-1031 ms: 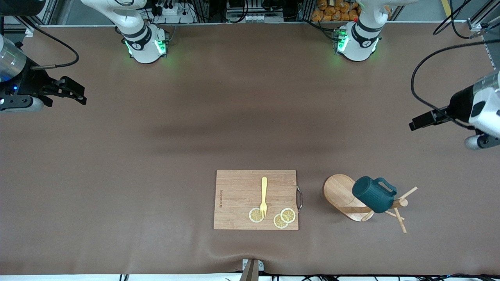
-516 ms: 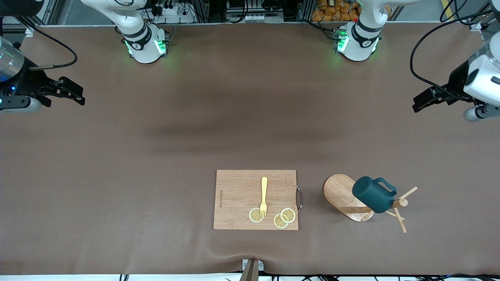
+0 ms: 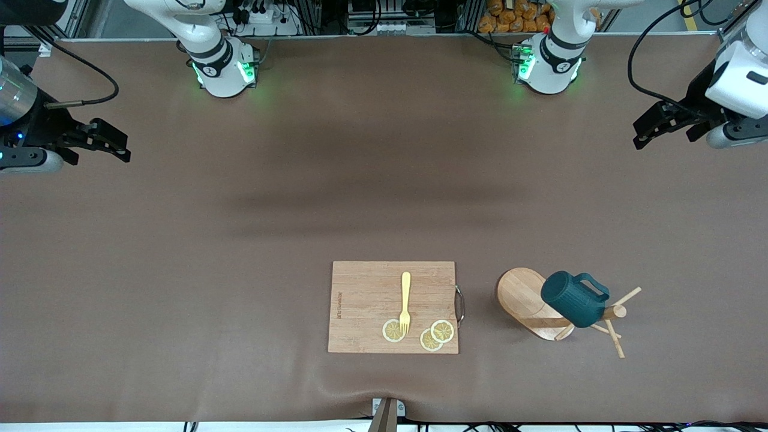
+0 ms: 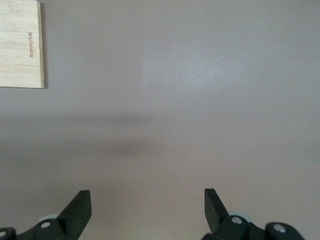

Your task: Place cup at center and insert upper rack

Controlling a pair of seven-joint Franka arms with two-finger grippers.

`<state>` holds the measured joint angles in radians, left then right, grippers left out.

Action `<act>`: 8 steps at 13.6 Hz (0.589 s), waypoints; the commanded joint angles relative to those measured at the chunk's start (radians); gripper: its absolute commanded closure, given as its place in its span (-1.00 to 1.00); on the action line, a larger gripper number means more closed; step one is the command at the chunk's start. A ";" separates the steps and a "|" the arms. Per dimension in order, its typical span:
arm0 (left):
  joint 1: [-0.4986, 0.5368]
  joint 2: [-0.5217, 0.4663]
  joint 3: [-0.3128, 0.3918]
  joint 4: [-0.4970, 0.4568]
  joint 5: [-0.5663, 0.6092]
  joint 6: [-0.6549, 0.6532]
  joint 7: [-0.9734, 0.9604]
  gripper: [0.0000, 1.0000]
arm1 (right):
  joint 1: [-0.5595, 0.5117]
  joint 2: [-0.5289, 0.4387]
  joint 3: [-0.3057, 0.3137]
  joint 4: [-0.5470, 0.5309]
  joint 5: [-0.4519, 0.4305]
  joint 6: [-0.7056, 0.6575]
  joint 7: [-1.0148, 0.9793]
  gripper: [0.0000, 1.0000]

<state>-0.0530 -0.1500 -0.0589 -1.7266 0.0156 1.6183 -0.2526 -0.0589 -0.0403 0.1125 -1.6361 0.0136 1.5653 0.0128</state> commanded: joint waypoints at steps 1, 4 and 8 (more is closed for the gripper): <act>-0.001 -0.031 -0.004 -0.030 0.018 0.017 0.021 -1.00 | -0.013 -0.003 0.009 -0.002 0.008 0.009 0.009 -1.00; -0.001 -0.017 -0.002 0.002 0.006 0.000 0.016 -1.00 | -0.013 -0.003 0.009 -0.002 0.008 0.010 0.007 -1.00; -0.002 0.007 -0.002 0.056 0.003 -0.054 0.018 -1.00 | -0.012 -0.001 0.009 -0.002 0.008 0.021 0.001 -1.00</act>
